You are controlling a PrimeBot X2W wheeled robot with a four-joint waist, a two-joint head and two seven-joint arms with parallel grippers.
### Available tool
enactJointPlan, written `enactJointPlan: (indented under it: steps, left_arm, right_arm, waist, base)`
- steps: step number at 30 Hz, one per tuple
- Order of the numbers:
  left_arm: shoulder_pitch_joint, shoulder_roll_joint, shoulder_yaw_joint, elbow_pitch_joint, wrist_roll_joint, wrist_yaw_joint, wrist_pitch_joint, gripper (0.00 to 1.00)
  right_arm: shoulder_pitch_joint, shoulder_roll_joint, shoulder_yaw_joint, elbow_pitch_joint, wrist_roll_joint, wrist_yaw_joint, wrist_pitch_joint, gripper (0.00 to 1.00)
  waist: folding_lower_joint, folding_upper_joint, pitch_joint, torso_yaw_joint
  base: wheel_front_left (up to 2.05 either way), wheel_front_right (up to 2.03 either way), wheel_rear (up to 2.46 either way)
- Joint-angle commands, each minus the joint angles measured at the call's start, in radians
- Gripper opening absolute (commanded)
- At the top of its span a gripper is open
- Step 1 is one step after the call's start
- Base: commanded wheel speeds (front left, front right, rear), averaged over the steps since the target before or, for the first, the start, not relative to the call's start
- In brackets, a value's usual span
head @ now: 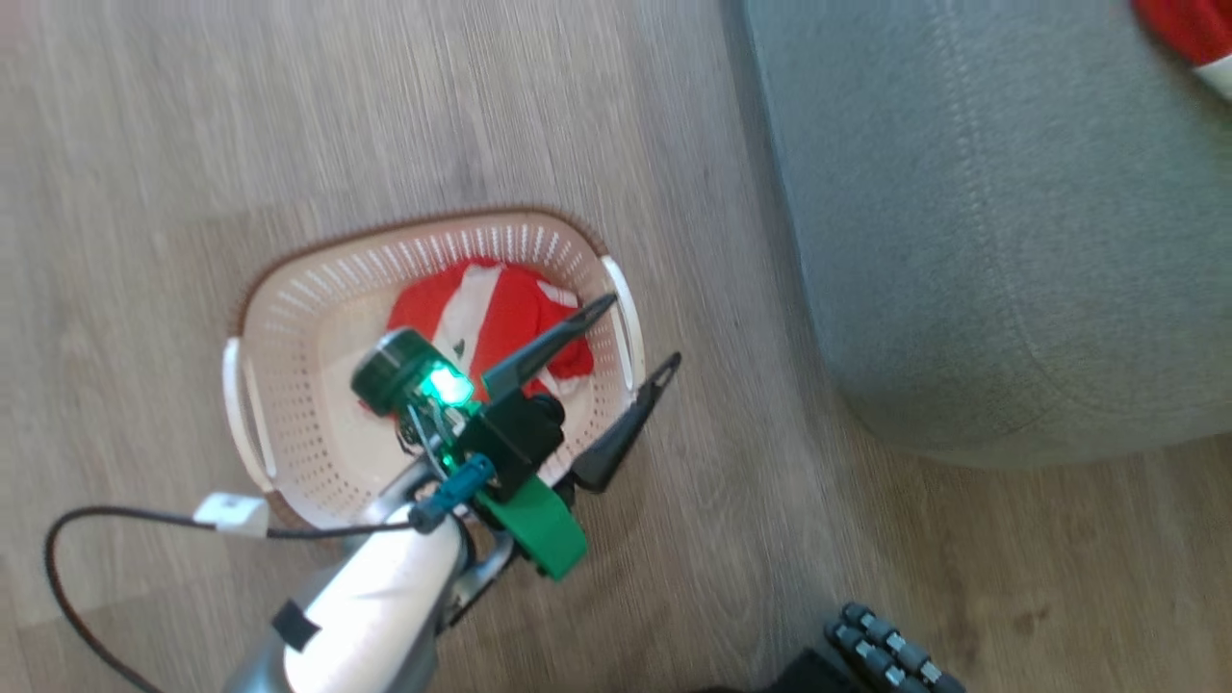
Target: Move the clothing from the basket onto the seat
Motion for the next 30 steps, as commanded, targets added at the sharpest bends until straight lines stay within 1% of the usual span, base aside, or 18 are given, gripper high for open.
enactJointPlan:
  steps: [1, 4, 7, 9, 11, 14, 17, 19, 20, 22, 24, 27, 30]
  left_arm:
    - [0.028, -0.007, 0.022, -0.025, -0.009, -0.001, -0.01, 1.0]
    - [0.048, -0.026, 0.03, -0.015, -0.012, -0.001, -0.01, 1.0]
    - [0.072, -0.047, 0.045, -0.007, -0.015, -0.001, -0.01, 1.0]
    - [0.09, -0.058, 0.06, -0.004, -0.017, -0.001, -0.01, 1.0]
    - [0.109, -0.069, 0.079, -0.001, -0.021, -0.001, -0.01, 1.0]
    - [0.136, -0.086, 0.124, 0.002, -0.037, -0.001, -0.01, 1.0]
    - [0.156, -0.097, 0.157, 0.0, -0.043, -0.001, -0.01, 1.0]
    - [0.169, -0.104, 0.185, -0.004, -0.047, -0.001, -0.01, 1.0]
    - [0.181, -0.109, 0.217, -0.009, -0.048, -0.001, -0.01, 1.0]
    - [0.192, -0.115, 0.259, -0.019, -0.044, -0.001, -0.01, 1.0]
    - [0.202, -0.121, 0.298, -0.026, -0.038, 0.0, -0.01, 1.0]
    - [0.212, -0.128, 0.353, -0.041, -0.033, 0.008, -0.01, 1.0]
    - [0.222, -0.132, 0.404, -0.057, -0.036, 0.025, -0.01, 1.0]
  right_arm:
    - [0.003, -0.034, 0.018, -0.019, 0.019, 0.0, -0.006, 1.0]
    - [0.015, -0.036, 0.088, -0.006, 0.069, 0.0, -0.006, 1.0]
    - [0.025, -0.038, 0.181, -0.01, 0.129, 0.0, -0.006, 1.0]
    - [0.034, -0.039, 0.246, -0.026, 0.18, 0.0, -0.006, 1.0]
    - [0.053, -0.039, 0.321, -0.069, 0.237, 0.0, -0.006, 1.0]
    - [0.105, -0.035, 0.437, -0.2, 0.378, 0.0, -0.006, 1.0]
    - [0.187, -0.078, 0.554, -0.353, 0.523, 0.0, -0.006, 1.0]
    - [0.243, -0.109, 0.613, -0.461, 0.613, 0.0, -0.006, 1.0]
    - [0.297, -0.132, 0.652, -0.571, 0.691, 0.0, -0.006, 1.0]
    - [0.348, -0.141, 0.641, -0.685, 0.787, 0.0, -0.006, 1.0]
    - [0.407, -0.152, 0.626, -0.782, 0.838, 0.0, -0.006, 1.0]
    - [0.496, -0.148, 0.585, -0.888, 0.86, 0.0, -0.006, 1.0]
    - [0.581, -0.114, 0.545, -0.97, 0.855, 0.0, -0.006, 1.0]
  waist:
    - [0.0, 0.0, -0.053, 0.006]
    - [0.0, 0.0, -0.115, 0.009]
    - [0.0, 0.0, -0.174, 0.012]
    - [0.0, 0.0, -0.209, 0.012]
    - [0.0, 0.0, -0.242, 0.013]
    - [0.0, 0.0, -0.282, 0.015]
    - [0.0, 0.0, -0.321, 0.023]
    - [0.0, 0.0, -0.345, 0.031]
    - [0.0, 0.0, -0.366, 0.041]
    - [0.0, 0.0, -0.385, 0.053]
    - [0.0, 0.0, -0.403, 0.069]
    - [0.0, 0.0, -0.429, 0.095]
    - [0.0, 0.0, -0.454, 0.123]
  base:
    - [0.0, 0.0, 0.0]
    - [0.0, 0.0, 0.0]
    - [0.0, 0.0, 0.0]
    - [0.0, 0.0, 0.0]
    - [0.0, 0.0, 0.0]
    - [0.0, 0.0, 0.0]
    - [0.0, 0.0, 0.0]
    - [0.0, 0.0, 0.0]
    - [0.0, 0.0, 0.0]
    - [0.0, 0.0, 0.0]
    - [0.0, 0.0, 0.0]
    - [0.0, 0.0, 0.0]
    - [0.0, 0.0, 0.0]
